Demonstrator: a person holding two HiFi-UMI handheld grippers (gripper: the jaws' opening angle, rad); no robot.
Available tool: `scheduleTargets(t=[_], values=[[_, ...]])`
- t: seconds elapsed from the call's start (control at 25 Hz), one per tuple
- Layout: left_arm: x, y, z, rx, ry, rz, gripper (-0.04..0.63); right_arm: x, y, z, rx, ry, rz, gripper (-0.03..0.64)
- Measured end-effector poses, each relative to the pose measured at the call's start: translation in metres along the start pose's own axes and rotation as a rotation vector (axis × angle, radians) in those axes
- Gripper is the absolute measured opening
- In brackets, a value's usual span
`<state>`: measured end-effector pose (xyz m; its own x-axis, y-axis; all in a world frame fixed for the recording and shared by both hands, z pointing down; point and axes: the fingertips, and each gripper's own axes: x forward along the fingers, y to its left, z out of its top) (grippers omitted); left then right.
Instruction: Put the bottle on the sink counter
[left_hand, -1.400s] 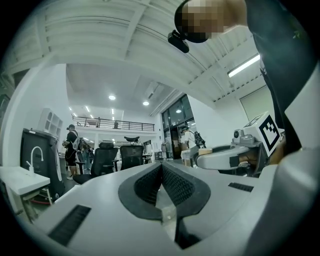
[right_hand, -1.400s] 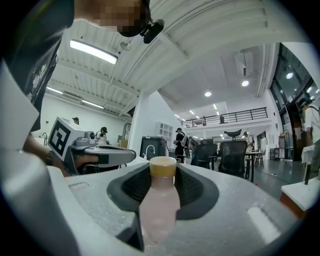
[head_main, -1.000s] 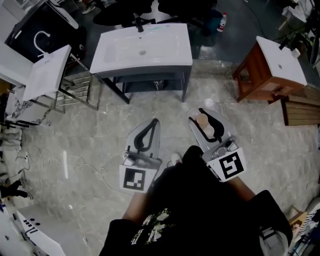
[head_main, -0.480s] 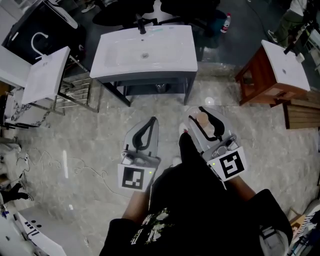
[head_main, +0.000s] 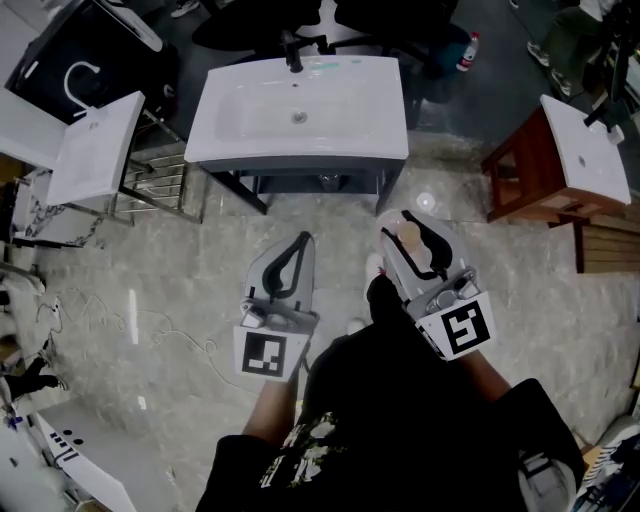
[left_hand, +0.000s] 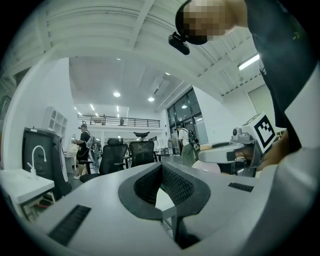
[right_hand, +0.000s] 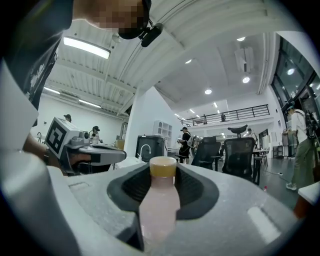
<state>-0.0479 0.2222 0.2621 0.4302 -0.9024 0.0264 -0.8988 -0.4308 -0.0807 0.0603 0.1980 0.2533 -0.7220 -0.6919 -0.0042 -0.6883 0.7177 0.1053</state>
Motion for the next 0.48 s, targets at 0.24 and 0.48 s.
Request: scheduleTargets(t=[0.24, 0.48], values=[[0.033, 0.018, 0.005, 0.023, 0.025, 0.034, 0.014, 0.036, -0.028, -0.003, 0.029, -0.015, 0.03, 0.132], [0.077, 0.032, 0.016, 0.044, 0.04, 0.062, 0.014, 0.069, -0.066, -0.008, 0.04, -0.017, 0.066, 0.132]])
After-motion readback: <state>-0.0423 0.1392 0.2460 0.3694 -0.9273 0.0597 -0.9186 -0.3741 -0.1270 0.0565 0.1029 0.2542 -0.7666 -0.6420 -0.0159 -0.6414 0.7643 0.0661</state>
